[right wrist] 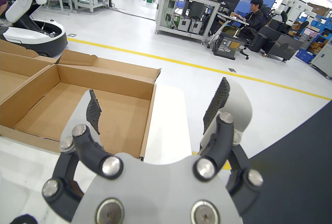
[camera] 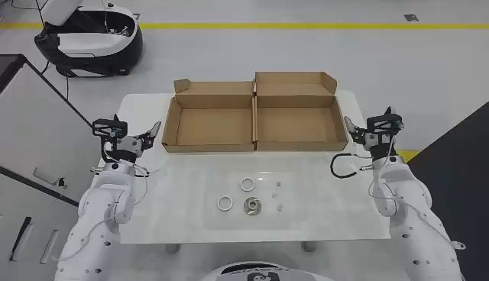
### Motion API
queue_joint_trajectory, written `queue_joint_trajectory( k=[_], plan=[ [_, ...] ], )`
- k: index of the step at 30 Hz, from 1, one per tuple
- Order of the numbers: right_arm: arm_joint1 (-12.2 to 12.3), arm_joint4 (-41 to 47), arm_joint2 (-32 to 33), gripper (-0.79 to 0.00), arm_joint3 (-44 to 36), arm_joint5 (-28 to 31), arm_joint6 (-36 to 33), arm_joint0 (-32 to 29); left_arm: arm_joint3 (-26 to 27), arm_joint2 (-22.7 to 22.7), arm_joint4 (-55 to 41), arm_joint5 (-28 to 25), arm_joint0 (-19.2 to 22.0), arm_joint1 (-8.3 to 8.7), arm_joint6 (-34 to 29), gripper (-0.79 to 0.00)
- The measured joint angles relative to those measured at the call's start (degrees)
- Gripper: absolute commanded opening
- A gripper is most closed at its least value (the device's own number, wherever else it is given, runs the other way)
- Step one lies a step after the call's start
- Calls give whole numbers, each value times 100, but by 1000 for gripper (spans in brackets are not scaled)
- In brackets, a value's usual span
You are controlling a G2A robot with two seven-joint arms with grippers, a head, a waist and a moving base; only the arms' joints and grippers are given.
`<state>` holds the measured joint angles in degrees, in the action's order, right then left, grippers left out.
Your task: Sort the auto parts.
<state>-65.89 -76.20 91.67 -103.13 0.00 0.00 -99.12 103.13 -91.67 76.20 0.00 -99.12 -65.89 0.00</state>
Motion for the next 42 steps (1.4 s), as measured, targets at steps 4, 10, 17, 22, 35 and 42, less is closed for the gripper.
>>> queue_joint_trajectory(
  k=[4, 10, 17, 22, 35, 42],
  plan=[
    [0, 0, 0, 0, 0, 0, 0, 0, 0, 0, 0, 0, 0, 0, 0, -1],
    [0, -4, -1, 0, -10, 8, 5, 4, 0, 0, 0, 0, 0, 0, 0, 0],
    [56, -151, 206, 0, -857, 856, -109, -136, 0, 0, 0, 0, 0, 0, 0, 0],
    [123, 7, 515, 0, -1527, 1756, -609, -235, 0, 0, 0, 0, 0, 0, 0, 0],
    [349, 1166, 935, 0, -2524, 4172, -3054, 157, 0, 0, 0, 0, 0, 0, 0, 0],
    [494, 1917, 618, 0, -2749, 4945, -4498, 669, 0, 0, 0, 0, 0, 0, 0, 0]
  ],
)
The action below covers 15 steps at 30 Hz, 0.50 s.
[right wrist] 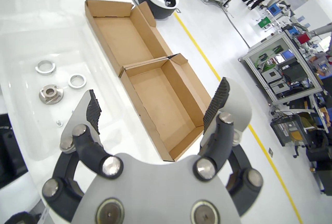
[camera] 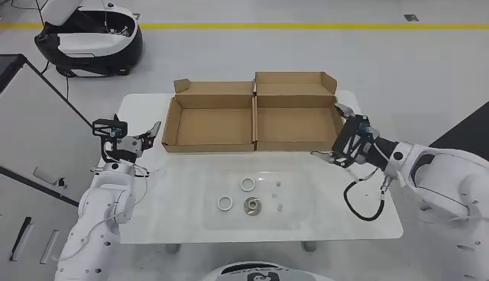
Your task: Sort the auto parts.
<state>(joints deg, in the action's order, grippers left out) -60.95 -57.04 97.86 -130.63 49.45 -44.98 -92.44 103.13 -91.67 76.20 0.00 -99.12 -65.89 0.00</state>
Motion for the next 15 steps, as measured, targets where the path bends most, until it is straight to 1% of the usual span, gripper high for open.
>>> queue_joint_trajectory(
  k=[3, 5, 7, 11, 15],
  plan=[
    [72, 378, -217, 0, -24, 249, -569, 274, 0, 0, 0, 0, 0, 0, 0, 0],
    [145, 528, -435, 0, -56, 243, -787, 454, 0, 0, 0, 0, 0, 0, 0, 0],
    [237, 513, -673, 0, -74, 176, -823, 577, 0, 0, 0, 0, 0, 0, 0, 0],
    [506, 557, -1215, 0, -59, 80, -906, 879, 0, 0, 0, 0, 0, 0, 0, 0],
    [790, 913, -1701, 0, -9, -153, -1139, 1223, 0, 0, 0, 0, 0, 0, 0, 0]
  ],
)
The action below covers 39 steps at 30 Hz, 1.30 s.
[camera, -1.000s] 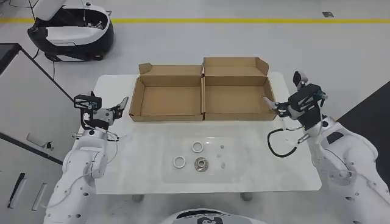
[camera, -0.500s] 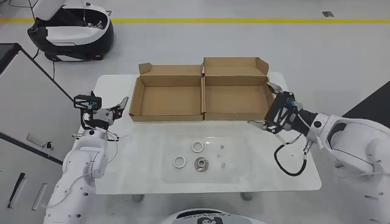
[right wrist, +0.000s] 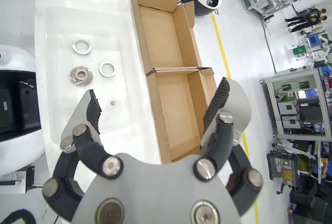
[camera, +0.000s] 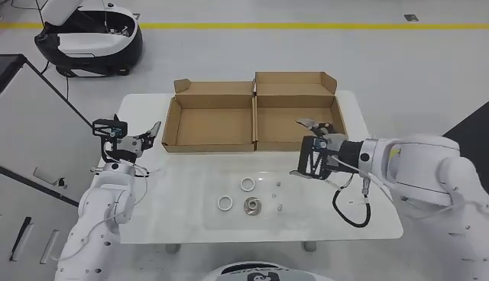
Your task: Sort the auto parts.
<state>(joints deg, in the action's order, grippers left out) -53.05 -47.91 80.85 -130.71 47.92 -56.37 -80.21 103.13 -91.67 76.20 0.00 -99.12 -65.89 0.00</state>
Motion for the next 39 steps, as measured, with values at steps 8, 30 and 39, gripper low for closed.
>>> queue_joint_trajectory(
  k=[8, 30, 39],
  plan=[
    [689, 853, -1246, 0, 172, -674, -675, 1118, 0, 0, 0, 0, 0, 0, 0, 0],
    [1724, 1837, -4813, 0, 1363, -603, -602, 3994, 0, 0, 0, 0, 0, 0, 0, 0],
    [1586, 2642, -5544, 0, 1705, -867, -866, 4498, 0, 0, 0, 0, 0, 0, 0, 0]
  ],
)
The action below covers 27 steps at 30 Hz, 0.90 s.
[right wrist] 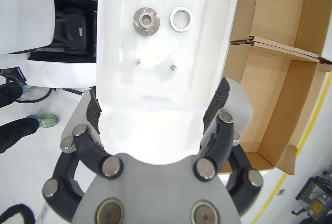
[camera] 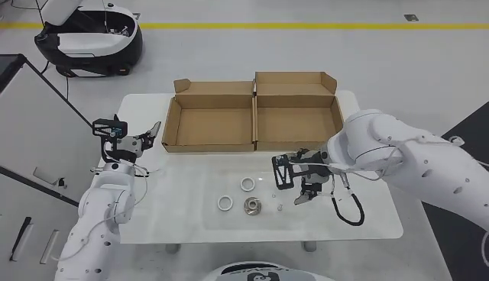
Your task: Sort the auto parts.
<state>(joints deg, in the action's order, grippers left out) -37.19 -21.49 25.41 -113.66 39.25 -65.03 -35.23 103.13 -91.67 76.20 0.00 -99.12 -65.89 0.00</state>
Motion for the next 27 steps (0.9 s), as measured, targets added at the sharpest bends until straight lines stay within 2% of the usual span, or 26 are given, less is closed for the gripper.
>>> queue_joint_trajectory(
  k=[5, 14, 27],
  plan=[
    [-176, 263, -194, 0, 225, -223, -102, 27, 0, 0, 0, 0, 0, 0, 0, 0],
    [-423, 96, -419, 0, 618, -462, -134, -17, 0, 0, 0, 0, 0, 0, 0, 0],
    [-487, -44, -455, 0, 757, -485, -150, -63, 0, 0, 0, 0, 0, 0, 0, 0]
  ],
)
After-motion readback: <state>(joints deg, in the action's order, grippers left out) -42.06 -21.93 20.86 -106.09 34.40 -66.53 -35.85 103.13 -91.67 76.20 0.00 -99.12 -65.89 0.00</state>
